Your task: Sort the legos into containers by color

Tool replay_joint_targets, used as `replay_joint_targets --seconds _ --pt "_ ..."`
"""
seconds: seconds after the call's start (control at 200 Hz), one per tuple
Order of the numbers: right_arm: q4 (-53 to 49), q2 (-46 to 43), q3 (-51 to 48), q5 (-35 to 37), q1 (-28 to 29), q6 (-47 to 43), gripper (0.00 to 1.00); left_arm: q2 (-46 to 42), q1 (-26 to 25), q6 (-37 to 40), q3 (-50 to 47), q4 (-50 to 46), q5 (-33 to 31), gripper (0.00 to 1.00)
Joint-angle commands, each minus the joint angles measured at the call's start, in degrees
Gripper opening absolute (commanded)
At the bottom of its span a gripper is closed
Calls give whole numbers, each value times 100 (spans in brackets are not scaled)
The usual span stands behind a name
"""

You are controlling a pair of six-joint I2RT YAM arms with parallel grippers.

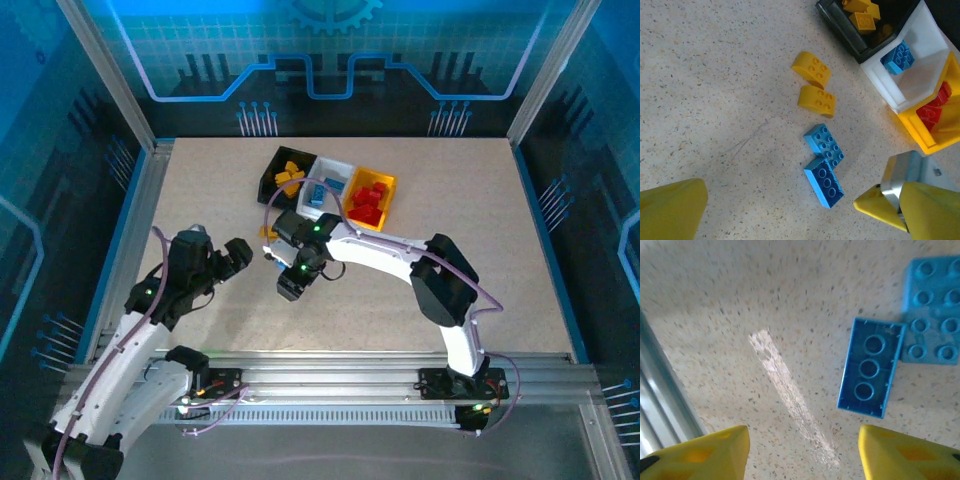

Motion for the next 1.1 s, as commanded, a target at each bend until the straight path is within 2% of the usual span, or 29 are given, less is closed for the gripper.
replay_joint_targets --seconds 0.0,0.815,0.92,1.096 --pt "-28 155 -21 492 34 -61 63 -54 50 -93 -63 29 -141 99" --pt "-233 1146 676 977 5 296 62 -449 67 -25 -194 -240 -229 99" --pt "-282 1224 752 1082 3 324 59 -453 75 -27 -209 -255 -236 99" --pt "-287 1238 732 1155 8 396 46 -445 77 -86 -251 -204 -238 99"
